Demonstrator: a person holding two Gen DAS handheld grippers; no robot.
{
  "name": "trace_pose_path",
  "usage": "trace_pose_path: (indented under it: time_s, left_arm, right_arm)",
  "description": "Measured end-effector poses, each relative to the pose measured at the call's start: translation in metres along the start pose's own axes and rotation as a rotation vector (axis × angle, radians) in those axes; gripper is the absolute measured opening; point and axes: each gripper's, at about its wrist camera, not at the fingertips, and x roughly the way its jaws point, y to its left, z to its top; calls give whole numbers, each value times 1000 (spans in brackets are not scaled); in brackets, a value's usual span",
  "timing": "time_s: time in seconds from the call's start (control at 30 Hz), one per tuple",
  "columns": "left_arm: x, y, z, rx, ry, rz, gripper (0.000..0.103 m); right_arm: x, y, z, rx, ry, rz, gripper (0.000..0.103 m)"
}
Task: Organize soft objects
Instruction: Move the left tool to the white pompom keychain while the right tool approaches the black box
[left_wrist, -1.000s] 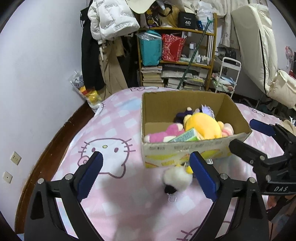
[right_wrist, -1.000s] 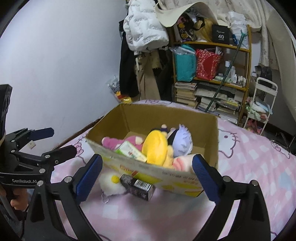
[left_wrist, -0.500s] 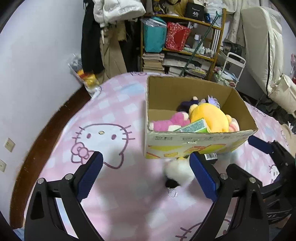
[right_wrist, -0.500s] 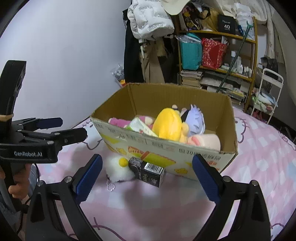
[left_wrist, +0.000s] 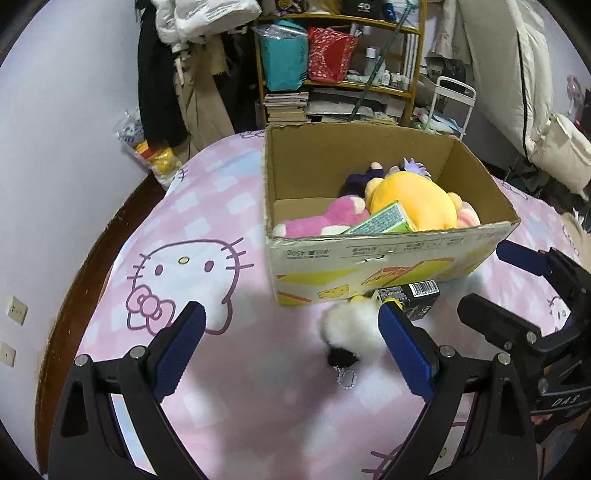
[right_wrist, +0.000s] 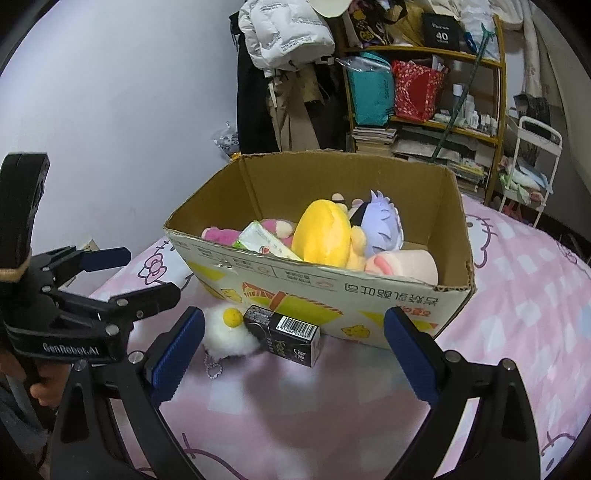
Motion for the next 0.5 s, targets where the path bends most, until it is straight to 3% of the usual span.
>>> trace_pose_path:
  time_s: [0.5]
  left_arm:
    - [30,-10,-6,42,91,-39,93]
  right_arm:
    - [15,-13,-3,44,39,34,102]
